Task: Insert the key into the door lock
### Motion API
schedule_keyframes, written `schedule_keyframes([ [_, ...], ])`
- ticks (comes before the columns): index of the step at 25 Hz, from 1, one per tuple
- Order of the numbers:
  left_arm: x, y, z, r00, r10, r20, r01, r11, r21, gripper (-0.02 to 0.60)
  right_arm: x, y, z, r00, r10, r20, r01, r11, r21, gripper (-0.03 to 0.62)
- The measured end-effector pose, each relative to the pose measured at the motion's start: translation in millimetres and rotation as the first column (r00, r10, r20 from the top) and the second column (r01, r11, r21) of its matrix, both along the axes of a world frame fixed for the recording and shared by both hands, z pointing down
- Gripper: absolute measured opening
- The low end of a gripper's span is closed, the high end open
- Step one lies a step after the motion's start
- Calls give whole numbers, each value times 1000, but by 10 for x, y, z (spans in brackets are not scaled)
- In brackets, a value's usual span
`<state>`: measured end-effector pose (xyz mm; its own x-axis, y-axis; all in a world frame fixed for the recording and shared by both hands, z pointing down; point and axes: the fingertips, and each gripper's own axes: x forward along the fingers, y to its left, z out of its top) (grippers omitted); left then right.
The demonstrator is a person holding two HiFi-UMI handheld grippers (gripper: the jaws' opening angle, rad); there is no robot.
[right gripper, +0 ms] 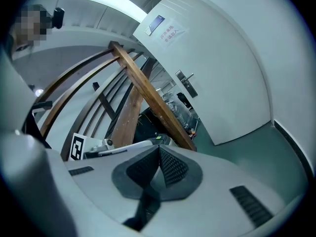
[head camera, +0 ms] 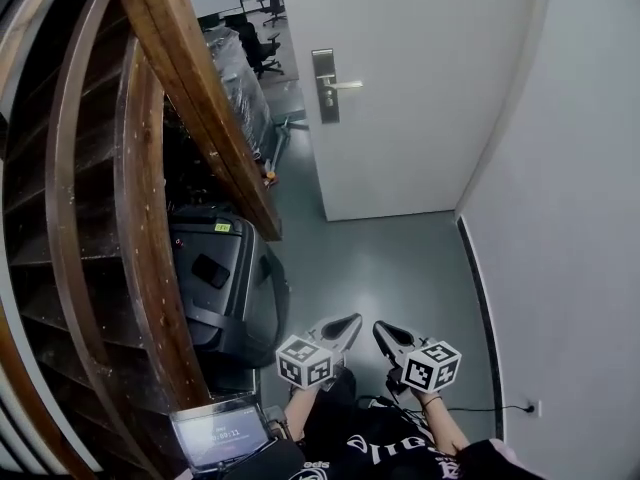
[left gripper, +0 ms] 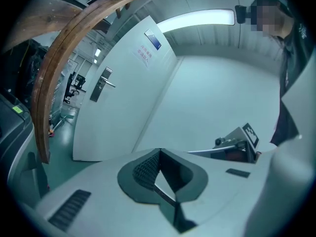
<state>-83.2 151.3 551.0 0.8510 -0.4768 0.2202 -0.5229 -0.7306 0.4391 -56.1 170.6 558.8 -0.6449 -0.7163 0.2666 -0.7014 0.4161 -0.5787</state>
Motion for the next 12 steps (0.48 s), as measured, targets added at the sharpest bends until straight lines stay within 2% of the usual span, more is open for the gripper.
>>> schedule_keyframes([
  [5, 258, 778, -35, 999, -40, 17, 39, 999, 28, 5, 206, 675, 9, 1000, -26, -15, 26, 999, 20, 17],
  [12, 234, 1493, -103, 994, -103, 43, 101, 994, 37, 5, 205, 1325, -79, 997, -77, -9, 77, 996, 51, 17],
])
